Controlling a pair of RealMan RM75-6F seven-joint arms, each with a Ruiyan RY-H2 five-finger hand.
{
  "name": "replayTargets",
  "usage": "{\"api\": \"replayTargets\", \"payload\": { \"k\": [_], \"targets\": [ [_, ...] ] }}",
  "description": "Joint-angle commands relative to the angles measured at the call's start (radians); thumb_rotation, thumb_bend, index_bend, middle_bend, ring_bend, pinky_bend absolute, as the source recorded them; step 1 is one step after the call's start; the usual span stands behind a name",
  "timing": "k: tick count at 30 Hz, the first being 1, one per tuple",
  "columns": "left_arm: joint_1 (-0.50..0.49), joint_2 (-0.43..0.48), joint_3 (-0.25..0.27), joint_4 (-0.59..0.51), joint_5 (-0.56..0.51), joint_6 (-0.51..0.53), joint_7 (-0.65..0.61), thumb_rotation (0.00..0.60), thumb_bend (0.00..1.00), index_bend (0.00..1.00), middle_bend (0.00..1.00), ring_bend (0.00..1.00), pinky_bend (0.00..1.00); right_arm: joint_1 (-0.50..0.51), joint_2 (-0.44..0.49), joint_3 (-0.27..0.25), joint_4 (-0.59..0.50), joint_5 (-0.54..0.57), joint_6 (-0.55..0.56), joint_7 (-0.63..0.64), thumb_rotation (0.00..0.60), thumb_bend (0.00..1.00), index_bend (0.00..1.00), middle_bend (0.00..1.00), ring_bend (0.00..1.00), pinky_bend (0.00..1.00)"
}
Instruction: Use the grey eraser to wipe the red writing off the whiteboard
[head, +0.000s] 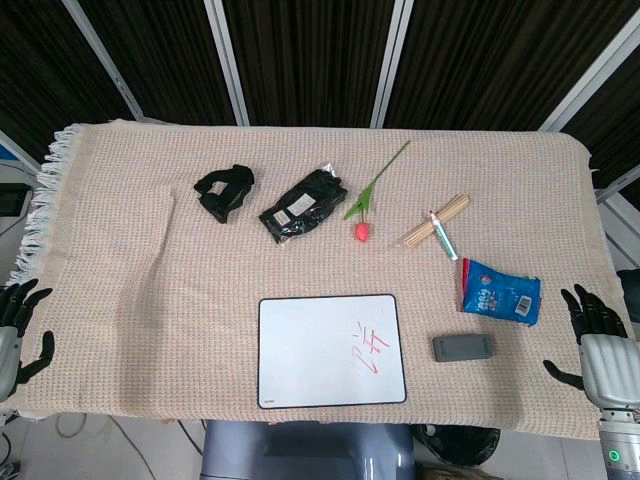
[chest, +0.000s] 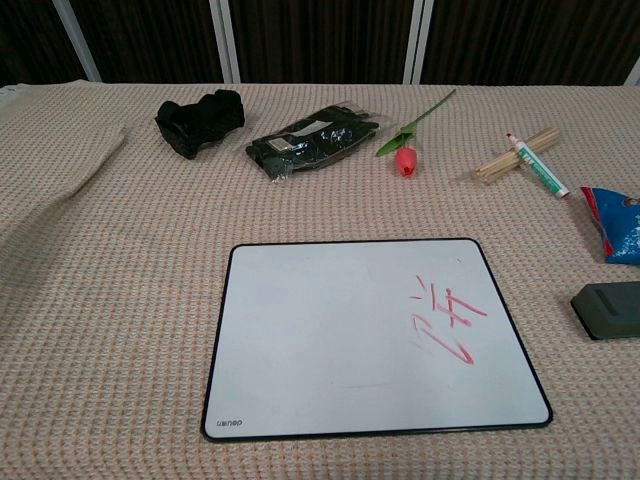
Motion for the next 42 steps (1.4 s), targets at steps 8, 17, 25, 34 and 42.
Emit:
{"api": "replayTargets", "payload": {
  "k": [8,17,25,34,42],
  "targets": [
    [0.003,0.000,0.000,0.001,0.012,0.011,-0.009,0.600,0.53,0.17,0.05,0.00,0.02,0.000,0.002,0.000,0.000,-0.002,0.001,0.004,0.600,0.08,0.00,0.02,0.09,0.16],
    [0.000,0.001,0.003,0.007,0.021,0.010,-0.020,0.600,0.53,0.17,0.05,0.00,0.02,-0.002,0.005,0.000,-0.002,0.000,0.002,0.009,0.600,0.08,0.00,0.02,0.09,0.16],
    [0.001,0.001,0.004,0.007,0.019,0.008,-0.015,0.600,0.53,0.17,0.05,0.00,0.02,-0.003,0.006,0.000,-0.002,-0.001,0.002,0.012,0.600,0.08,0.00,0.02,0.09,0.16],
    [-0.001,0.002,0.006,0.000,0.013,-0.001,-0.014,0.600,0.53,0.16,0.05,0.00,0.02,0.020,0.092,-0.072,-0.049,-0.069,-0.107,0.189,0.600,0.08,0.00,0.05,0.09,0.16],
    [0.000,0.009,0.004,-0.006,0.003,-0.004,-0.021,0.600,0.53,0.16,0.05,0.00,0.02,0.083,0.127,-0.101,-0.024,-0.143,-0.197,0.247,0.600,0.08,0.00,0.09,0.11,0.16]
  ]
}}
